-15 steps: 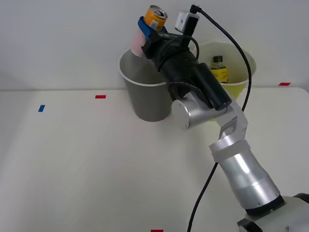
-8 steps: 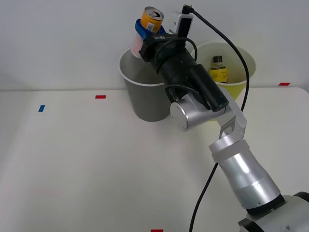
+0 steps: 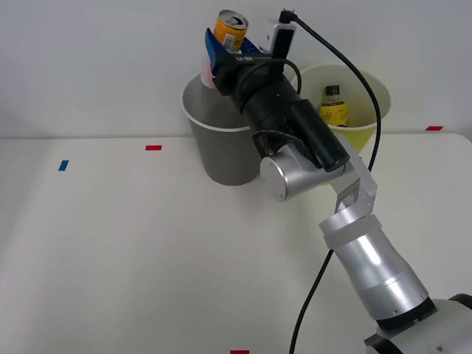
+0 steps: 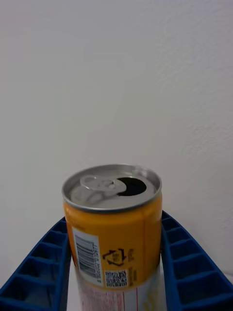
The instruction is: Put cans in the gray bin, plastic bottles in the light green bin
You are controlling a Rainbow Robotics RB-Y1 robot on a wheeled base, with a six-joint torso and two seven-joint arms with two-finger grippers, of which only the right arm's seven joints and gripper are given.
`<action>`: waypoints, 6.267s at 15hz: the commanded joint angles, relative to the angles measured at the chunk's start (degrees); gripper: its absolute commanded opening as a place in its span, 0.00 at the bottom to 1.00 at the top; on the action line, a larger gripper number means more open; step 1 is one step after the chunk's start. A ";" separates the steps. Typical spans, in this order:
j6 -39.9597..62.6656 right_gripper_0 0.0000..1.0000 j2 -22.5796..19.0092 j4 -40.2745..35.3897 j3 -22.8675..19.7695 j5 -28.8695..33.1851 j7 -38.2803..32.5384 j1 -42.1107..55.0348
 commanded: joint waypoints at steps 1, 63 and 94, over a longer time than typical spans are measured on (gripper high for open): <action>0.00 1.00 0.06 0.00 -0.01 -0.14 -0.39 0.01; -27.95 1.00 -7.50 -42.36 -7.83 26.22 -3.20 104.60; -53.88 1.00 -6.54 -29.35 -26.55 47.67 -38.18 99.06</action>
